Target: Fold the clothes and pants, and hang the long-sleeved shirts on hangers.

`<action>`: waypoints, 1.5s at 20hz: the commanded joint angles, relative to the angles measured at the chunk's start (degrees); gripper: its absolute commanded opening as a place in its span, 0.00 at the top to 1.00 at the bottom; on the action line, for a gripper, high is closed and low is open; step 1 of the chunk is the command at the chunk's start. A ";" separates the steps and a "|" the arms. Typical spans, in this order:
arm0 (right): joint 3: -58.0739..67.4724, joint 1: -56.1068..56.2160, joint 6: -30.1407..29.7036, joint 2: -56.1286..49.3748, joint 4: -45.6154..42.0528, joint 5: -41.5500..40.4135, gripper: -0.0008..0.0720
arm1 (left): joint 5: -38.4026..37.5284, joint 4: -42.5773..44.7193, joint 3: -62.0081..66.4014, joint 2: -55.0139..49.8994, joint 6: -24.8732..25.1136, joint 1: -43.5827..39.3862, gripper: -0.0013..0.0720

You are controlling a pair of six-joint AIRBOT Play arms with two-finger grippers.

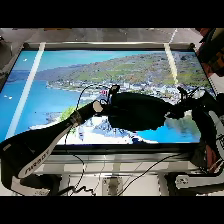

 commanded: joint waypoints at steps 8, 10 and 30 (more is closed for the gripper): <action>-1.14 -5.86 -8.57 -11.50 27.02 8.35 0.13 | 2.03 3.54 0.02 -0.26 0.04 -0.17 0.53; -1.20 -1.55 -13.31 -11.96 33.46 3.28 0.14 | 2.03 3.52 0.02 -0.26 0.04 -0.04 0.53; 40.44 -28.22 10.58 15.61 30.25 5.07 0.94 | 0.04 3.52 0.42 26.23 17.70 10.29 0.53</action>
